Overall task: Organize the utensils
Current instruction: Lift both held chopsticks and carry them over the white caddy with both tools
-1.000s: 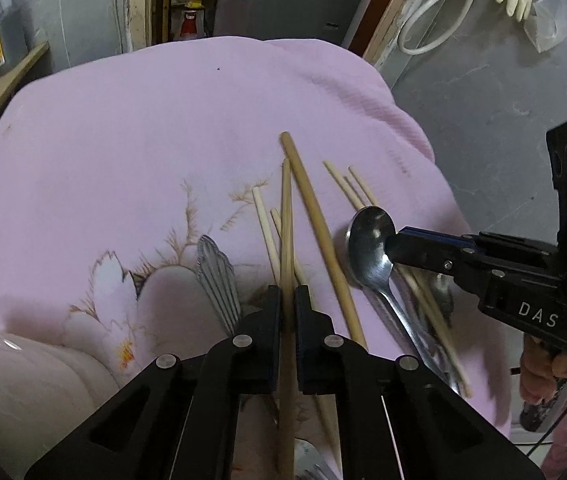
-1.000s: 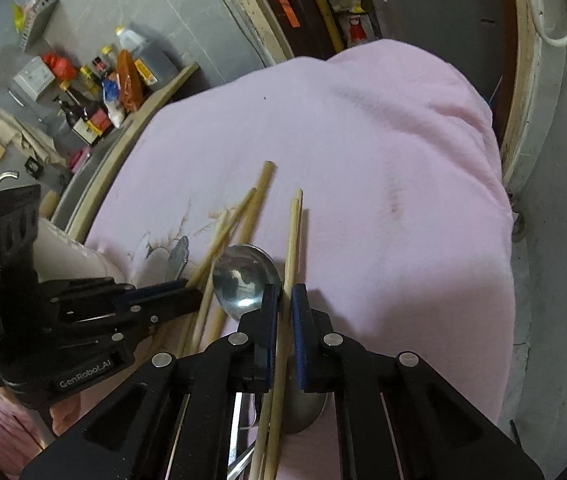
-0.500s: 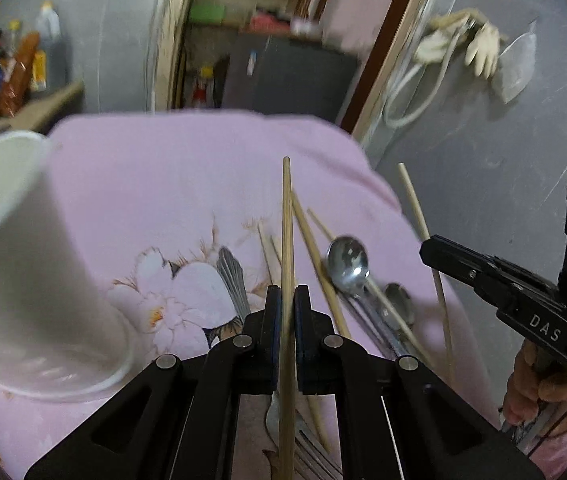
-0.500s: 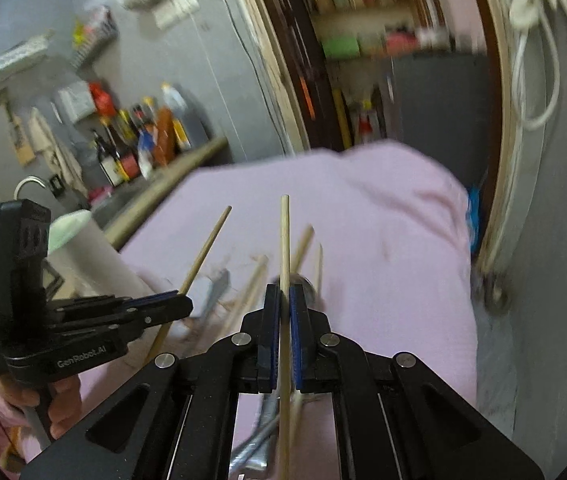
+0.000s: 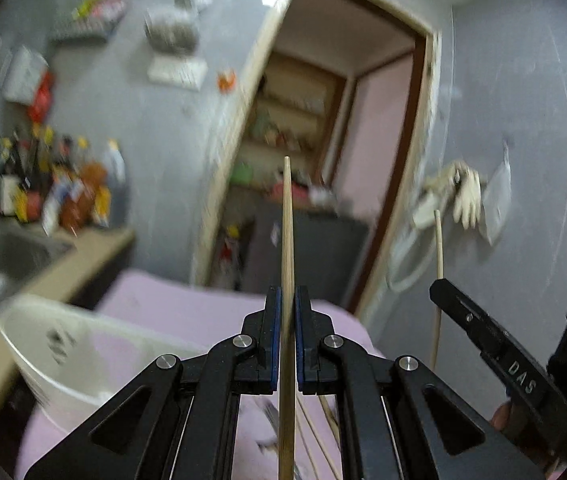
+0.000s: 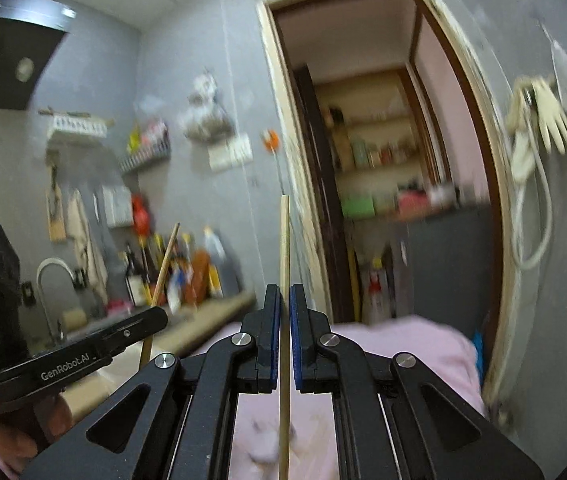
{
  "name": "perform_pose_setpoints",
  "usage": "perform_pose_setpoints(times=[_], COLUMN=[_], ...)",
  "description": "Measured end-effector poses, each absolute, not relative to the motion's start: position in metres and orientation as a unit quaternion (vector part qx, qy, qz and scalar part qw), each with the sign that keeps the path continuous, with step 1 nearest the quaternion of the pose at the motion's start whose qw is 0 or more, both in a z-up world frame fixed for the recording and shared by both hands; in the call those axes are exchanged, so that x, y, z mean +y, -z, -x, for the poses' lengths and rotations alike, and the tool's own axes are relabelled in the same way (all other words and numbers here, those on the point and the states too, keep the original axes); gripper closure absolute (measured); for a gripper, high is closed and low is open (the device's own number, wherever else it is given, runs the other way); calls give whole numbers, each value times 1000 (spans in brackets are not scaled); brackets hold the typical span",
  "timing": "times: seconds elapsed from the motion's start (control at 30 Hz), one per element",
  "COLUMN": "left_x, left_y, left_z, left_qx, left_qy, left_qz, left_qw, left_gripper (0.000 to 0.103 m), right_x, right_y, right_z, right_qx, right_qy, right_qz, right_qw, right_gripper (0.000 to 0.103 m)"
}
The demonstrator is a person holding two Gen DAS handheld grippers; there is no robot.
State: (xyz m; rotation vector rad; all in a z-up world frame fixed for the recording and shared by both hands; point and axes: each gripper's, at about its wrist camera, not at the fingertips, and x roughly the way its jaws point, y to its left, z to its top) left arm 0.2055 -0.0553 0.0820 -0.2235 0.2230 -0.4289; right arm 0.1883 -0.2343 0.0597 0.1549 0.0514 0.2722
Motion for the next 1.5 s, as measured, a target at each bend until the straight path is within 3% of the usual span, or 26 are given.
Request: perform_pose_setpoints(times=[0.2, 0.6, 0.97, 1.5], left_x=[-9, 105, 108, 79], left_y=[-105, -91, -50, -19], left_z=[-206, -256, -267, -267], left_qx=[28, -31, -4, 89], left_qy=[151, 50, 24, 26], left_qz=[117, 187, 195, 164], left_qw=[981, 981, 980, 982], left_gripper=[99, 99, 99, 98], right_x=[-192, -133, -111, -109], right_y=[-76, -64, -27, -13], right_z=[-202, -241, -252, -261], right_qx=[-35, -81, -43, 77], right_qy=[-175, -205, -197, -203], right_qz=[-97, -107, -63, -58], right_qw=[979, 970, 977, 974], right_gripper=[100, 100, 100, 99])
